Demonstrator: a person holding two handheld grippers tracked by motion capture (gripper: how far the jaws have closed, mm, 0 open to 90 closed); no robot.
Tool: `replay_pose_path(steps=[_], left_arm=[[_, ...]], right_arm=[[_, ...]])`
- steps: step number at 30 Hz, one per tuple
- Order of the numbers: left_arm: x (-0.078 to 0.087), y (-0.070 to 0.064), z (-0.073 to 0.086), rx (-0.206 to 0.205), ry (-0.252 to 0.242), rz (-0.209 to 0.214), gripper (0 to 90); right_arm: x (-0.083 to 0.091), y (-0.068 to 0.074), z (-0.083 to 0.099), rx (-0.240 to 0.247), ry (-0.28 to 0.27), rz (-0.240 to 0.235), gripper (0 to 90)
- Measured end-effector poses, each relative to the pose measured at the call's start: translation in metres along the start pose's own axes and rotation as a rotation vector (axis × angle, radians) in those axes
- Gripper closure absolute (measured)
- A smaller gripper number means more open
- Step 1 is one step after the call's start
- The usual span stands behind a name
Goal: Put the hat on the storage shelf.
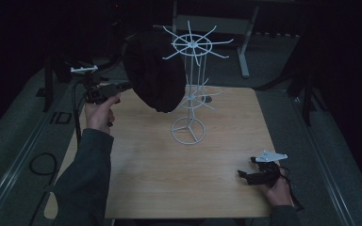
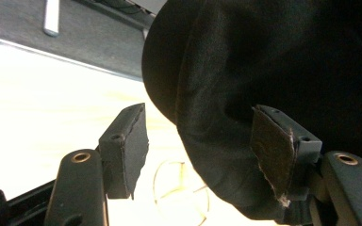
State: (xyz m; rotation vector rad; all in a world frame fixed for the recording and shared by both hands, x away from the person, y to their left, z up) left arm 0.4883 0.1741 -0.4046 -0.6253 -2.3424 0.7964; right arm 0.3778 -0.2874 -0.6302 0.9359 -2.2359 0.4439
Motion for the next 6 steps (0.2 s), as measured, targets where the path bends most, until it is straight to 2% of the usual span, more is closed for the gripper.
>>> replay_pose_path(steps=[1, 4, 5, 6], left_arm=[[0.0018, -0.0013, 0.0010, -0.023, -0.002, -0.017, 38.2], [0.0044, -0.0025, 0.0017, -0.044, -0.006, -0.033, 38.4], [0.0079, -0.0047, 0.0024, -0.070, -0.015, -0.047, 38.4], [0.0079, -0.0047, 0.0024, -0.070, -0.015, -0.047, 38.4]], right_arm=[[0.0000, 0.0000, 0.0000, -0.001, 0.000, 0.001, 14.3], [0.0000, -0.0003, 0.0000, 0.002, -0.001, 0.002, 14.3], [0.0000, -0.0003, 0.0000, 0.001, 0.000, 0.001, 14.3], [0.0000, -0.0003, 0.0000, 0.001, 0.000, 0.001, 14.3]])
Point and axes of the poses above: each handheld gripper's, and its own axes: x roughly backward along the jaws, z roughly out of its underside, y roughly to its left, the point moved 10 cm from there along -x, roughly forward along the jaws, and after that the axes turned 4 degrees about x, right-handed, at the moved point
